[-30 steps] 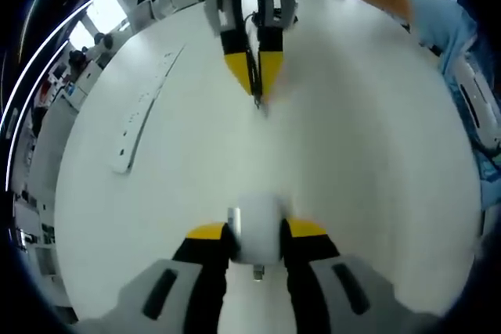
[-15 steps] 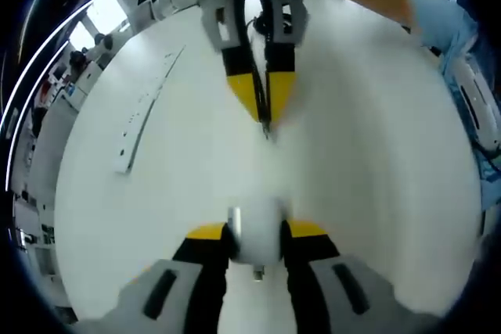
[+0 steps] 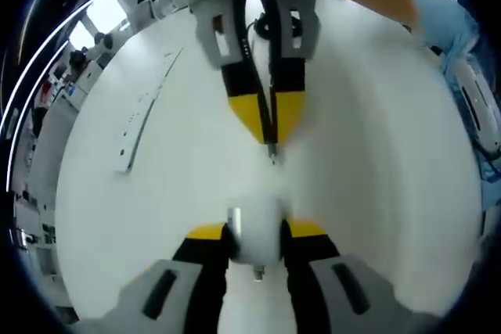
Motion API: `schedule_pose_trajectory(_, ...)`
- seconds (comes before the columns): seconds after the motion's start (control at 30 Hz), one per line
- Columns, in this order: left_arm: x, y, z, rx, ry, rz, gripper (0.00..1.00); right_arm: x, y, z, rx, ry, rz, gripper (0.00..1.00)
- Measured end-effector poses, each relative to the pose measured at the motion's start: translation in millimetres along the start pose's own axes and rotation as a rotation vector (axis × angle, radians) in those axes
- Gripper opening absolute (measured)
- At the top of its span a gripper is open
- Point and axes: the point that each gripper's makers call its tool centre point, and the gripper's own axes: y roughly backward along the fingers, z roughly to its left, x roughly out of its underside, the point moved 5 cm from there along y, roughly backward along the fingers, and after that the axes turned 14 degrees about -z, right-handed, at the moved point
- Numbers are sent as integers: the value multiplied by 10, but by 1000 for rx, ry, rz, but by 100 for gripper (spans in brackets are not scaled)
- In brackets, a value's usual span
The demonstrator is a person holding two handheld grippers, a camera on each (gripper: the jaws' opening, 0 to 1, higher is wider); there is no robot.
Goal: Plug the desk Type‑C cable into the charger adapter.
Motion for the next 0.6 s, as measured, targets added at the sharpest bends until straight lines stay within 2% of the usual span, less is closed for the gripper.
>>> schedule_pose_trajectory(0.6,-18,7,-33,-6,-8,-9,28,-109,-114,-21,16,-8,-84,7)
